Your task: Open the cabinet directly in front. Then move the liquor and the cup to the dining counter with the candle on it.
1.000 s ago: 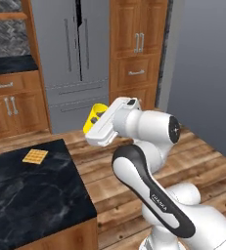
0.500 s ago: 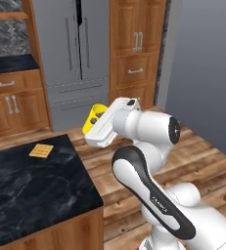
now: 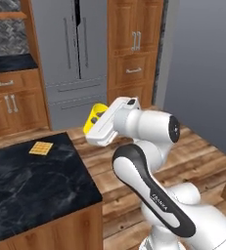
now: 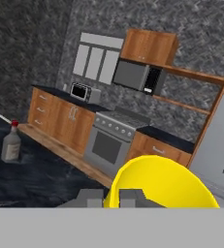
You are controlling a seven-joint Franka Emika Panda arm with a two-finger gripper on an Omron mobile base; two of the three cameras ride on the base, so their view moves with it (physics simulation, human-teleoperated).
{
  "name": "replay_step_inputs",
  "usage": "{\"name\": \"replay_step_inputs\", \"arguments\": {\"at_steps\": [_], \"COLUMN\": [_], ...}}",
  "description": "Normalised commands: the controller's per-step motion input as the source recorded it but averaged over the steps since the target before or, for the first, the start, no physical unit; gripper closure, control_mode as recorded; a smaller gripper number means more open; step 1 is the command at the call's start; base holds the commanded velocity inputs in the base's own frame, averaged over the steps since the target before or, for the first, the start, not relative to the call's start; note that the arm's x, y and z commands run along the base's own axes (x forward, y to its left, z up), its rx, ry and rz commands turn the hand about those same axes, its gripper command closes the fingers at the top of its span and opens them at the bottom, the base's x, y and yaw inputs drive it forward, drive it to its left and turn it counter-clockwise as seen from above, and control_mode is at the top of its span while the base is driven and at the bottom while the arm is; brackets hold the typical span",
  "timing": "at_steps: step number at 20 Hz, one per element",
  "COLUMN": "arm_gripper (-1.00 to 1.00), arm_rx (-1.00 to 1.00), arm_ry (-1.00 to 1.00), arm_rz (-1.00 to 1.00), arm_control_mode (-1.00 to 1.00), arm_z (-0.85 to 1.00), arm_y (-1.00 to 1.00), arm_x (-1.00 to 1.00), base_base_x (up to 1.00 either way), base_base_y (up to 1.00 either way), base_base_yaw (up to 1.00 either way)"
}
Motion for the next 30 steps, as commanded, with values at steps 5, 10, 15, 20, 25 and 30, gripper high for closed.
{"name": "replay_step_inputs", "arguments": {"at_steps": [5,10,15,20,25,30], "arm_gripper": [1.0,1.0,1.0,1.0,1.0,1.0], "arm_rx": [0.0,0.0,0.0,0.0,0.0,0.0], "arm_ry": [0.0,0.0,0.0,0.0,0.0,0.0], "arm_rz": [0.0,0.0,0.0,0.0,0.0,0.0], "arm_control_mode": [1.0,1.0,1.0,1.0,1.0,1.0], "arm_z": [0.0,0.0,0.0,0.0,0.0,0.0], "arm_y": [0.0,0.0,0.0,0.0,0.0,0.0], "arm_x": [0.0,0.0,0.0,0.0,0.0,0.0], "base_base_x": [-1.0,-0.67,0.0,0.09,0.13,0.49], "base_base_y": [0.08,0.0,0.29,0.91,0.57,0.01], "base_base_yaw": [0.03,0.02,0.0,0.0,0.0,-0.03]}}
